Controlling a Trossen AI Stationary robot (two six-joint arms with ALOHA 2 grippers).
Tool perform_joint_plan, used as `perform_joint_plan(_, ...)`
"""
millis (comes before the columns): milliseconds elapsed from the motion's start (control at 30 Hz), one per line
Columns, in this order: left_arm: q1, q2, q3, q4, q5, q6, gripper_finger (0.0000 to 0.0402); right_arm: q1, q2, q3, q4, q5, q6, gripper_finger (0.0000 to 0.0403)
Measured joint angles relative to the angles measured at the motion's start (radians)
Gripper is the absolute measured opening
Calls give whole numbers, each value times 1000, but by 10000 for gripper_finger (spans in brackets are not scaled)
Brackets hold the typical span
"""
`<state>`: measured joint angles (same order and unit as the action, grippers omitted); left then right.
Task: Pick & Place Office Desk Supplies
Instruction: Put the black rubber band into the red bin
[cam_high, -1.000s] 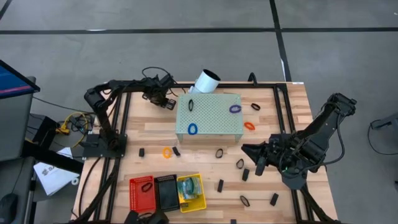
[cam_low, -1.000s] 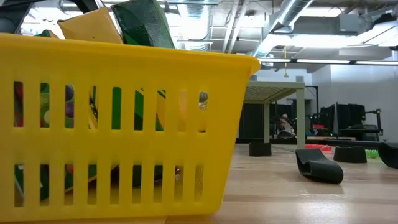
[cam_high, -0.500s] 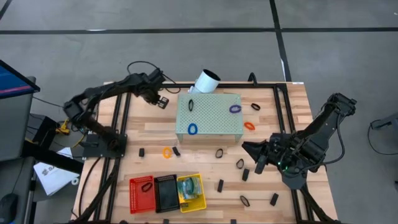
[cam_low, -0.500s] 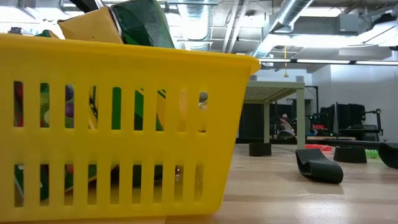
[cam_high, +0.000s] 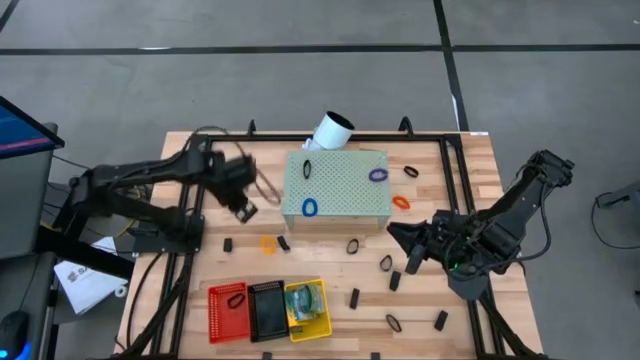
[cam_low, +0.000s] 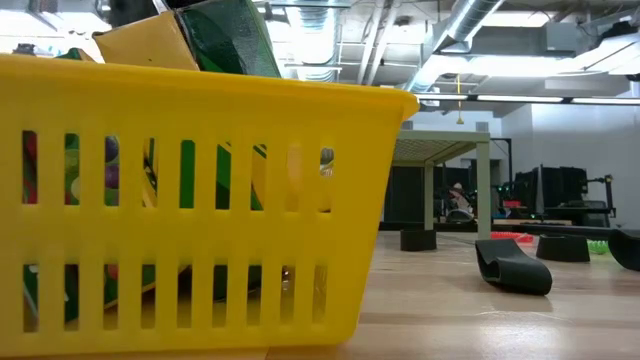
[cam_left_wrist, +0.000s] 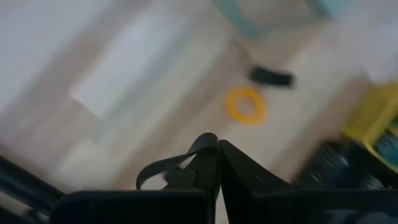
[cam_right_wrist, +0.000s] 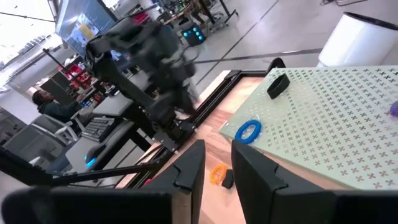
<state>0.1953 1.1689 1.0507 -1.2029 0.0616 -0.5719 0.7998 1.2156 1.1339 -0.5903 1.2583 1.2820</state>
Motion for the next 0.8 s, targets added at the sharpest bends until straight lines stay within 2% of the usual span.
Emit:
perform_joint_plan(233, -391, -39, -63, 36, 30, -305, 0, -18, 16, 0, 3, 0, 55, 77)
perform_joint_plan(433, -677, -36, -97, 156, 43, -496, 0, -24, 50, 0, 4, 0, 126, 77)
perform_joint_plan(600, -837, -35, -142, 275, 36, -640, 0, -32, 77, -1, 28, -2, 141, 77)
perform_joint_plan(800, -963, -30, -203, 353, 13, -751, 0, -31, 75, 0, 64, -1, 130, 77)
